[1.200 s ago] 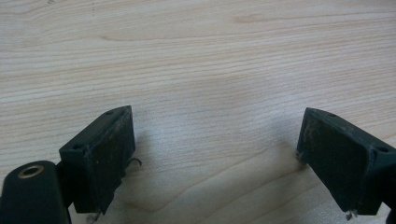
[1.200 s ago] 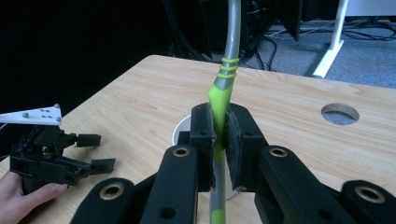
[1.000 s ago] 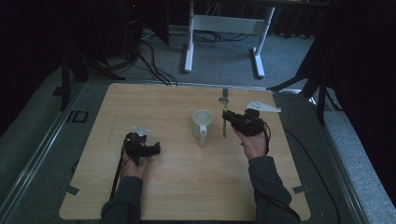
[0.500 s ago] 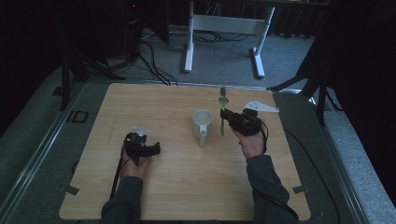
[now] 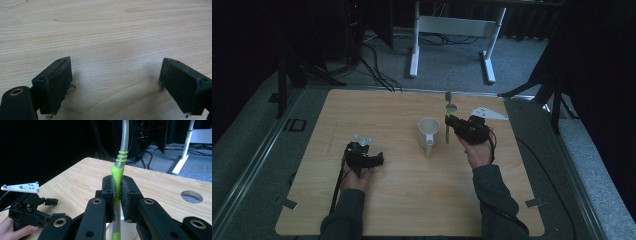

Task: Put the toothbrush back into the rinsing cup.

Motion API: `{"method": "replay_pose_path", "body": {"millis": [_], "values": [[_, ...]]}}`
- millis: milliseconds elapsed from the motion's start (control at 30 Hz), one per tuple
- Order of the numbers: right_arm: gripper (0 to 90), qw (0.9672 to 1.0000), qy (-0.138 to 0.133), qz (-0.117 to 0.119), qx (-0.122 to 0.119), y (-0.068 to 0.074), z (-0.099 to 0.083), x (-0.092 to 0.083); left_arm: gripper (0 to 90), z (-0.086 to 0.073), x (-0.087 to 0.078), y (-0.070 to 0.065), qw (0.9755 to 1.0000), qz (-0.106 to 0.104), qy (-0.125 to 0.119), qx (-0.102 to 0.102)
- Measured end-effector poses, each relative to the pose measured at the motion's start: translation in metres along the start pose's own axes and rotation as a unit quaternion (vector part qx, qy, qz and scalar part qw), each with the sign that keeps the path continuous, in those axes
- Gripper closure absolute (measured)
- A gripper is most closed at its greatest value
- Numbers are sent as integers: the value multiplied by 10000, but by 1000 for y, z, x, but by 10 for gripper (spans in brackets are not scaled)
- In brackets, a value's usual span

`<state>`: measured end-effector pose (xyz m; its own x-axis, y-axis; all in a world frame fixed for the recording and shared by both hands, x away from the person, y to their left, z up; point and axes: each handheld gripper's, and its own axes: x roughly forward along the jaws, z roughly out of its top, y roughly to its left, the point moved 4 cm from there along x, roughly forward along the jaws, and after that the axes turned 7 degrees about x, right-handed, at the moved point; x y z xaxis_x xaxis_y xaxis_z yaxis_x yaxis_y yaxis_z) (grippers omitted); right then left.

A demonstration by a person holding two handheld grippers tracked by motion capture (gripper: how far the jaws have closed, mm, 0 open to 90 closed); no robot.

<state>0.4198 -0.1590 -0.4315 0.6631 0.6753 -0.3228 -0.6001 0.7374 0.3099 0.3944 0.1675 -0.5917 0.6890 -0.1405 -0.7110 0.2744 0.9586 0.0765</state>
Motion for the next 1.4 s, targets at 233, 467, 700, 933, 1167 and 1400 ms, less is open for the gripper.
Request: {"method": "replay_pose_path", "body": {"millis": [233, 467, 700, 933, 1167, 1400], "values": [[818, 10000, -43, 27, 9, 3, 1, 3, 117, 0, 0, 0, 10000, 2, 3, 8], [818, 10000, -61, 47, -6, 5, 2, 5, 117, 0, 0, 0, 10000, 0, 0, -1], [818, 9999, -97, 61, 1, 6, 3, 7, 117, 0, 0, 0, 10000, 0, 1, -1], [818, 9999, -128, 97, 19, 7, 3, 10, 117, 0, 0, 0, 10000, 1, -5, -2], [818, 9998, -115, 142, -16, 12, 3, 15, 117, 0, 0, 0, 10000, -1, -3, -4], [818, 9998, -120, 184, -36, 15, 3, 19, 117, 0, 0, 0, 10000, -1, 4, 3]]}}
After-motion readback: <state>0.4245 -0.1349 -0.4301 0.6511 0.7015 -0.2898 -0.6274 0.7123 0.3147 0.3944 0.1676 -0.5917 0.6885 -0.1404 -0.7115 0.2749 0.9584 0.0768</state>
